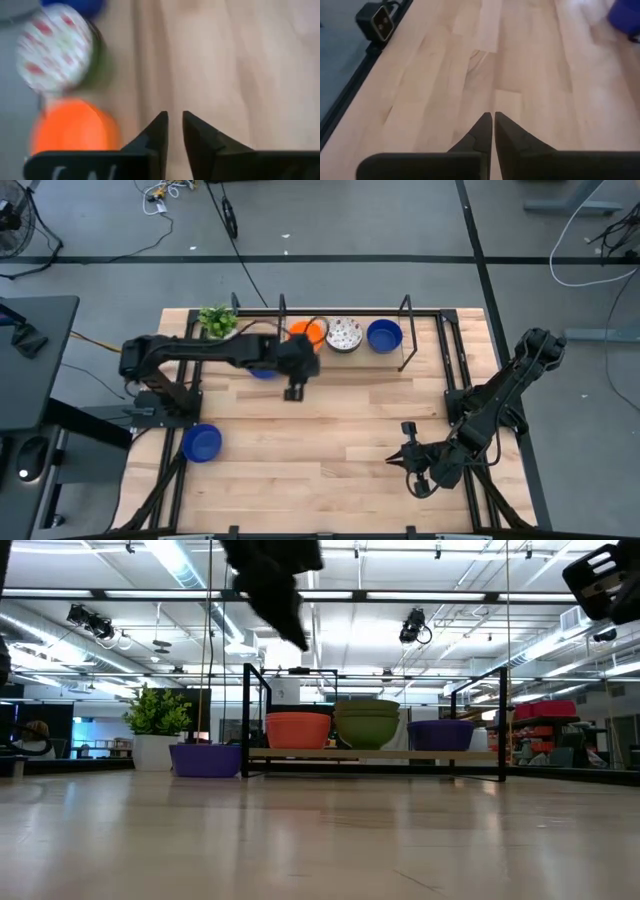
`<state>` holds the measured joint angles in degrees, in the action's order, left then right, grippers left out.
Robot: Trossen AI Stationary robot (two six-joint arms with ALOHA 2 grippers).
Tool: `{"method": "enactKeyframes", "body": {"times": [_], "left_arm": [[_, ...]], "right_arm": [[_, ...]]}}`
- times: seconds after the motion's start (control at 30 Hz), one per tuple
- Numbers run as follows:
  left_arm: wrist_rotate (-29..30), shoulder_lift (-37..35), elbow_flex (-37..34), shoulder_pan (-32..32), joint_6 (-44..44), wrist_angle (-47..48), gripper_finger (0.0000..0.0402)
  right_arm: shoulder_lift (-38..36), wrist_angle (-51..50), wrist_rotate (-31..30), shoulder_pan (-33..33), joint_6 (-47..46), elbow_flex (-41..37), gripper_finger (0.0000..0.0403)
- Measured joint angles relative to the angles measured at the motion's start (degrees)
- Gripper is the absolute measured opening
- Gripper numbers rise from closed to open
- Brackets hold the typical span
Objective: Pick & Place Mini bowls
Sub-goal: Stack the blue bowl on top of the blue bowl on the shelf
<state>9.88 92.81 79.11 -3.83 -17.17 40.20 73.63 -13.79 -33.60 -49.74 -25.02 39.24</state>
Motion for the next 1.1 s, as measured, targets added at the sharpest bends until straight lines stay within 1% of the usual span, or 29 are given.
{"method": "enactKeyframes", "body": {"times": [0.17, 0.33, 0.47, 0.57, 0.63, 0.77, 0.87, 0.97, 1.03, 1.1], "left_arm": [[0.77, -6.8, -8.13, 6.91, 8.84, 6.11, 0.0026], [0.83, -14.13, -15.22, 15.86, 23.62, 11.18, 0.0007], [0.77, -19.17, -19.22, 24.1, 39.61, 17.21, 0.0006], [0.34, -21.74, -21.87, 29.67, 54.15, 21.05, 0.0013], [-0.53, -22.69, -23.87, 33.08, 64.86, 21.12, 0.0019], [-4.39, -22.83, -27.19, 38.6, 85.56, 20.38, 0.0037], [-7.58, -22.36, -29.5, 42.15, 97.44, 18.66, 0.0066], [-9.07, -22.37, -31.62, 45.8, 106.84, 15.46, 0.0109], [-8.9, -22.31, -32.61, 47.78, 111.54, 12.85, 0.0141], [-8.07, -22.29, -33.1, 49.55, 115.91, 12.12, 0.017]], "right_arm": [[0.02, 0.7, -1.26, 0.02, 0.0, 0.0, 0.0023], [0.04, 1.25, -3.74, 0.06, 1.31, -0.02, 0.0023], [0.04, 2.41, -5.16, 0.88, 4.05, -0.04, 0.0022], [0.04, 3.79, -5.15, 2.22, 7.29, -0.02, 0.0023], [0.04, 4.62, -5.13, 3.26, 10.4, -0.04, 0.0023], [0.04, 6.04, -5.06, 5.56, 16.39, -0.04, 0.0023], [0.04, 6.37, -4.98, 7.37, 19.97, -0.04, 0.0023], [0.04, 6.66, -4.59, 9.22, 22.89, -0.04, 0.0023], [0.04, 6.65, -3.87, 10.55, 24.66, -0.04, 0.0023], [0.04, 6.96, -2.77, 11.8, 26.1, -0.04, 0.0022]]}}
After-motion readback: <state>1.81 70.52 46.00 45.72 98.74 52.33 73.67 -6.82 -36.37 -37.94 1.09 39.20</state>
